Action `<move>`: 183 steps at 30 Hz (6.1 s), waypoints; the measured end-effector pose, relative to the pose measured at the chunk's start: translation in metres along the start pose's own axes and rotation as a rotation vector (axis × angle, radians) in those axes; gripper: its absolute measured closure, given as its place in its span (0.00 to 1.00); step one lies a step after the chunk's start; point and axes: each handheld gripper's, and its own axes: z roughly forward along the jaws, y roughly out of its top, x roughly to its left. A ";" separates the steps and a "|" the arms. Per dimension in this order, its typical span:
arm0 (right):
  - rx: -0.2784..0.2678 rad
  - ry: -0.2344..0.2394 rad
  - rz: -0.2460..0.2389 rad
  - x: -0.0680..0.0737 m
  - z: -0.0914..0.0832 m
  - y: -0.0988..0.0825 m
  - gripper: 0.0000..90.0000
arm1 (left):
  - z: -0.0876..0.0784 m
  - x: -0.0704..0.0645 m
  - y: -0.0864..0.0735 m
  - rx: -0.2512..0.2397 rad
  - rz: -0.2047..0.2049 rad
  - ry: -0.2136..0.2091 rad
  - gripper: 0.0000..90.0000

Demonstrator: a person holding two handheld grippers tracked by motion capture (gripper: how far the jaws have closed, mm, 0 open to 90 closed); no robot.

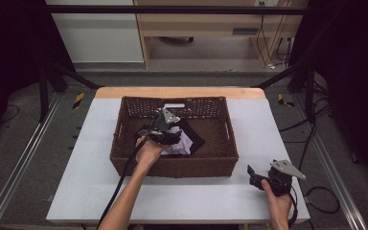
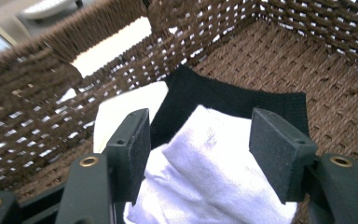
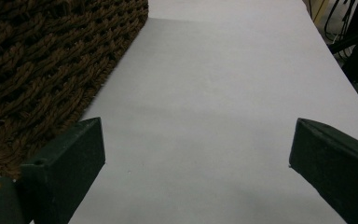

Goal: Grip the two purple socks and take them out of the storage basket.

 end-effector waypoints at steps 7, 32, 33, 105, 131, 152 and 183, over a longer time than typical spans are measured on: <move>0.001 -0.003 0.001 0.000 0.000 0.000 0.04 | 0.009 0.001 -0.002 0.067 -0.016 -0.027 0.45; -0.002 -0.005 -0.002 0.000 0.000 0.000 0.04 | -0.004 0.001 -0.001 -0.021 0.008 -0.090 0.95; -0.002 -0.005 -0.002 0.000 0.000 0.000 0.04 | -0.007 0.002 -0.001 -0.040 0.003 -0.095 0.95; -0.008 -0.013 -0.003 0.001 0.000 -0.001 0.04 | -0.203 -0.020 -0.094 -0.508 0.044 -0.274 0.95; -0.010 -0.016 -0.002 0.001 -0.001 -0.001 0.04 | -0.134 -0.037 -0.157 -0.175 0.019 -0.343 0.95; -0.009 -0.011 0.000 0.001 -0.001 -0.001 0.04 | -0.121 -0.035 -0.161 -0.087 -0.026 -0.253 0.46; -0.002 -0.016 -0.003 0.001 0.000 -0.001 0.04 | -0.166 -0.011 -0.087 -0.283 -0.086 -0.145 0.25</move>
